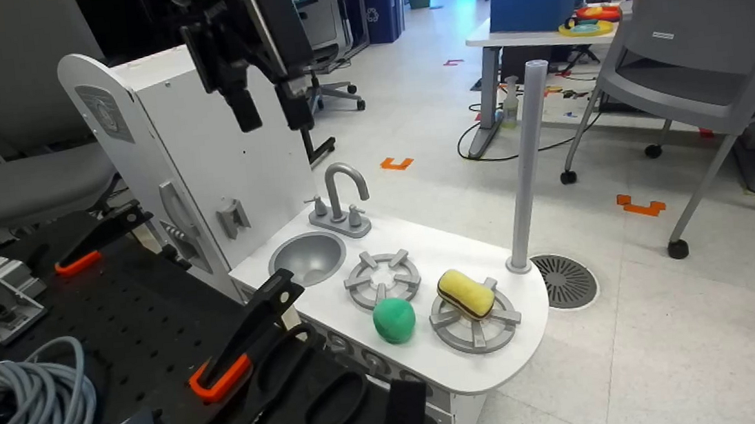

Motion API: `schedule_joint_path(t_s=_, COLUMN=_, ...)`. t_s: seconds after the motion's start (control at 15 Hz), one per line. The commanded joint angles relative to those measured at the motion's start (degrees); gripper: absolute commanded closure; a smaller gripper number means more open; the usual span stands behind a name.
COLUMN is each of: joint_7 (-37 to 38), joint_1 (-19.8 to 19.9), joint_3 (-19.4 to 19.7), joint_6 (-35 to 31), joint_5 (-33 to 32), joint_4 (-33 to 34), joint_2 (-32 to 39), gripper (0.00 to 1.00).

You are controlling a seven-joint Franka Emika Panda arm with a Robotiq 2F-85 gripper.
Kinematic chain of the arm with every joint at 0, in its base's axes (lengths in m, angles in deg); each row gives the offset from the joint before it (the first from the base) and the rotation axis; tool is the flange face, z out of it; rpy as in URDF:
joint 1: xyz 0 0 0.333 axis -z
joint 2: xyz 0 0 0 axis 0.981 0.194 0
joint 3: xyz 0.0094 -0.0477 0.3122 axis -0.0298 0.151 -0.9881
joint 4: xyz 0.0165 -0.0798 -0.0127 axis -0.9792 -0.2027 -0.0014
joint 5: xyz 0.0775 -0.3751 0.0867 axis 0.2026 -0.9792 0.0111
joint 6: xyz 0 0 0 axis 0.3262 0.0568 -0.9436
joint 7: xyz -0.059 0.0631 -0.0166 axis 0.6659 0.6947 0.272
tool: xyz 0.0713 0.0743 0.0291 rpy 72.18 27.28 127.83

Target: Move the faucet of the sink slightly to the left.

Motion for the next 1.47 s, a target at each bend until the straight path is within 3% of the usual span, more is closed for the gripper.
schedule_joint_path(t_s=0.0, joint_7=2.98, joint_1=-4.87, joint_3=4.23, joint_6=-7.80, joint_5=-0.44, joint_4=10.43, joint_2=14.98, gripper=0.00)
schedule_joint_path(t_s=0.33, joint_7=-3.09, joint_1=-9.34, joint_3=5.70, joint_6=-17.04, joint_5=9.75, joint_4=25.15, joint_2=34.19, gripper=0.00)
schedule_joint_path(t_s=0.67, joint_7=-10.76, joint_1=-13.26, joint_3=6.96, joint_6=-26.48, joint_5=12.07, joint_4=36.25, joint_2=47.26, gripper=0.00)
schedule_joint_path(t_s=1.13, joint_7=-21.50, joint_1=-16.01, joint_3=7.82, joint_6=-35.71, joint_5=11.13, joint_4=45.82, joint_2=57.49, gripper=0.00)
schedule_joint_path(t_s=1.4, joint_7=-26.20, joint_1=-15.68, joint_3=6.20, joint_6=-38.55, joint_5=10.70, joint_4=49.85, joint_2=60.52, gripper=0.00)
